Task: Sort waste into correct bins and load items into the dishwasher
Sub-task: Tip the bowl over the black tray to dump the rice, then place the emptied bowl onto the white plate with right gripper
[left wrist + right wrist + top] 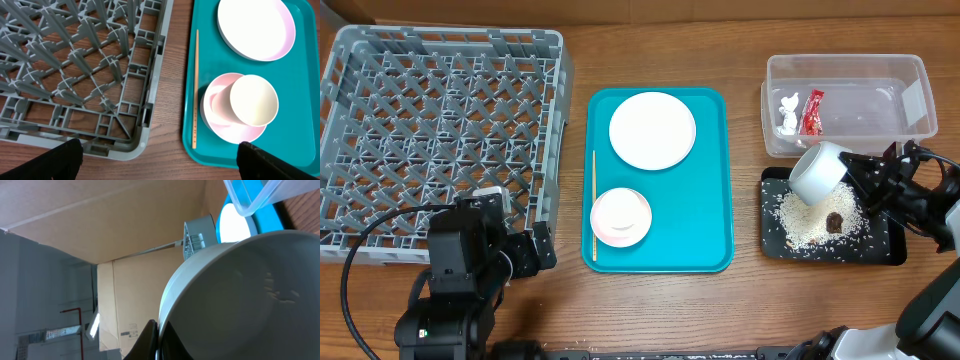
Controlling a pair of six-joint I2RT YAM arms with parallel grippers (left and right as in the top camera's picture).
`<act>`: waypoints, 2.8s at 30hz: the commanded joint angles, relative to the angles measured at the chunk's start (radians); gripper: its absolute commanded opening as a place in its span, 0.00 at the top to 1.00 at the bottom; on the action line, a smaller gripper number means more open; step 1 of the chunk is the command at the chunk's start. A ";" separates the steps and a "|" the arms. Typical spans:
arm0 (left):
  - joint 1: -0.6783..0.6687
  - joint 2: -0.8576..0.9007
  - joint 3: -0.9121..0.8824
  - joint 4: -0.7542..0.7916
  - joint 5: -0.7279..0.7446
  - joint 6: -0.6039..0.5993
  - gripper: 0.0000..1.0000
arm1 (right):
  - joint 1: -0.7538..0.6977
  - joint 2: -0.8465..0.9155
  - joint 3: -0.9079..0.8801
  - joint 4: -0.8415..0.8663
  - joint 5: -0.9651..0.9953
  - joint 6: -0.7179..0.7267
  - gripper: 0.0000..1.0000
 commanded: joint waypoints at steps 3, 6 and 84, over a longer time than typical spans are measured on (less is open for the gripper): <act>-0.001 -0.002 0.023 0.004 0.000 -0.017 0.00 | 0.011 -0.013 -0.004 -0.016 0.186 -0.007 0.96; -0.001 -0.002 0.023 0.004 0.000 -0.017 0.00 | 0.044 -0.013 -0.003 -0.051 0.408 -0.045 0.96; -0.001 -0.002 0.023 0.004 0.001 -0.018 0.00 | 1.303 0.154 0.528 0.028 1.138 -0.019 0.50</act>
